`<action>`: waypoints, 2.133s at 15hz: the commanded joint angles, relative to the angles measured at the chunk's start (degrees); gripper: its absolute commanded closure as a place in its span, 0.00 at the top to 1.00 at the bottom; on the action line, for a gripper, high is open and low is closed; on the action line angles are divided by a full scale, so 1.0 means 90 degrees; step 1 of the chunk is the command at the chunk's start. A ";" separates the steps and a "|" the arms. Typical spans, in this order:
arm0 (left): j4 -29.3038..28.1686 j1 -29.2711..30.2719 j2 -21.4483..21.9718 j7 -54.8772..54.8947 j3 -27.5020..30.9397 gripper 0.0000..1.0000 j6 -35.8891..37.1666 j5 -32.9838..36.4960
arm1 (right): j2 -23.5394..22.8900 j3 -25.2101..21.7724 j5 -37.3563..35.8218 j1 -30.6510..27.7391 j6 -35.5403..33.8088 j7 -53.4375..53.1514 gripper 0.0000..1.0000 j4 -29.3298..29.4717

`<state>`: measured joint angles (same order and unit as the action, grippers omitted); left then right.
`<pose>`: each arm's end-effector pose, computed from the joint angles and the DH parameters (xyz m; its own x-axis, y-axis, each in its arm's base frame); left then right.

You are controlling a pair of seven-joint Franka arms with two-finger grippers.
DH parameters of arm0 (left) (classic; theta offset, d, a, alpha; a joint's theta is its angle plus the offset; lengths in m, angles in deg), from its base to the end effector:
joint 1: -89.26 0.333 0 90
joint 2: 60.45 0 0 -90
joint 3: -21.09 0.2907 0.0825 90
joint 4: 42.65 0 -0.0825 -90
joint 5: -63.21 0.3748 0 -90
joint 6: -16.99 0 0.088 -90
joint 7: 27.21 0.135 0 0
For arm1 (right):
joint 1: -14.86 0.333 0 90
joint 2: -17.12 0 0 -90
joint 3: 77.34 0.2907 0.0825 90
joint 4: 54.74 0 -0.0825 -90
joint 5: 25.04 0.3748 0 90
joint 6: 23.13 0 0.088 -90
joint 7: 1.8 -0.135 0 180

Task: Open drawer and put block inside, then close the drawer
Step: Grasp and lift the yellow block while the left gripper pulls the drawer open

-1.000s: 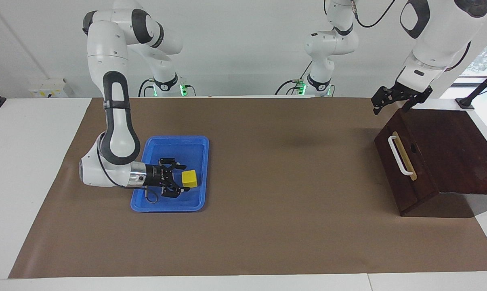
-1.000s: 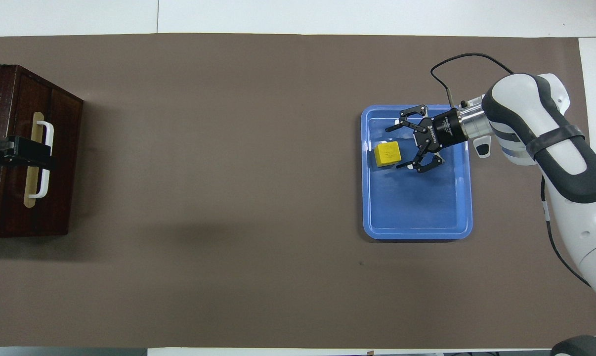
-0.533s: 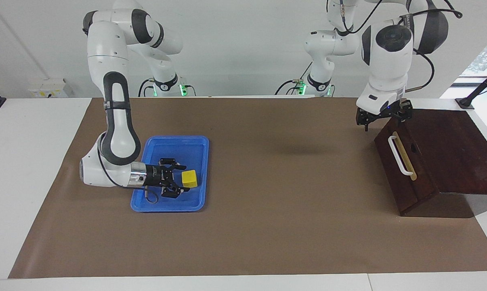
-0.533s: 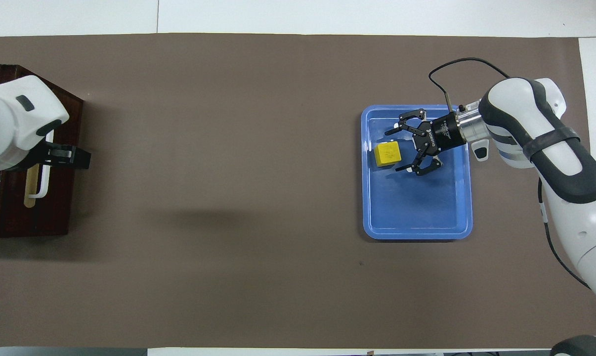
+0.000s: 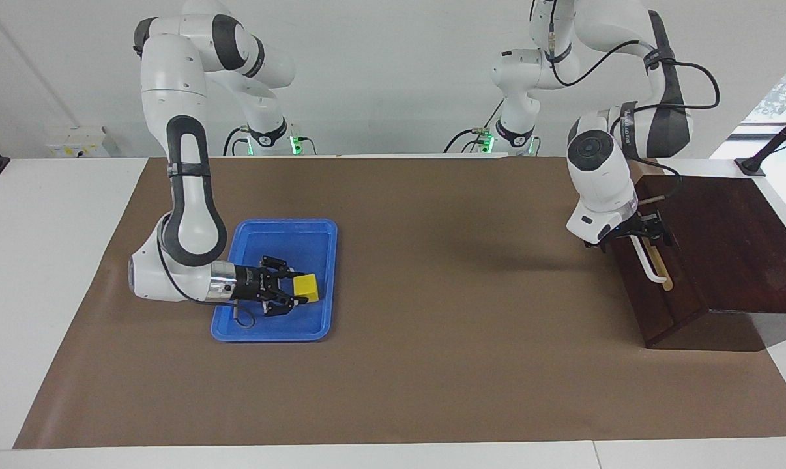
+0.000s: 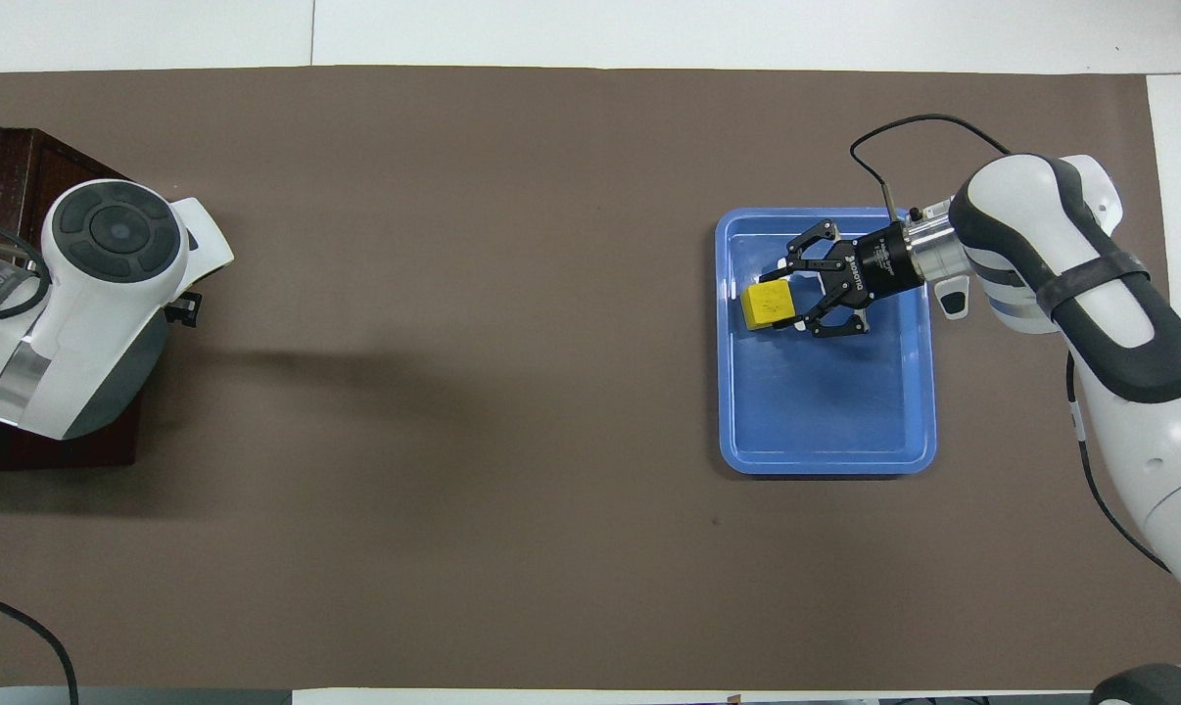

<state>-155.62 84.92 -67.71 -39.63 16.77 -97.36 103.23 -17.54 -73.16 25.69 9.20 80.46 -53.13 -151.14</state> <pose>0.5698 -0.0297 0.3674 0.9682 -0.2428 -0.0608 -0.2328 -0.7844 -0.5749 0.6156 0.0667 0.2158 0.1006 -0.5792 -0.8090 -0.9755 -0.2175 0.0344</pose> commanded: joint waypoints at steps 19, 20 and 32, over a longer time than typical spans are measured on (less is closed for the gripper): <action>-0.0553 0.0111 -0.0190 -0.0232 -0.0047 1.00 -0.0938 0.0309 | 0.1956 0.0092 0.0018 0.1165 -0.0221 -0.3728 0.00 0.1082; -0.0553 0.0072 -0.0199 -0.0232 -0.0057 1.00 -0.0918 0.0309 | 0.1956 0.0121 0.0066 0.1234 -0.0211 -0.3836 0.00 0.1111; -0.0533 -0.0739 -0.0141 -0.0232 -0.0067 1.00 -0.0420 0.0114 | 0.1956 0.0131 0.0203 0.1586 -0.0152 -0.3964 0.00 0.1092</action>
<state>-159.54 79.87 -69.38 -40.72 15.99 -101.79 104.80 0.52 -72.20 25.90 23.53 79.05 -87.79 -142.08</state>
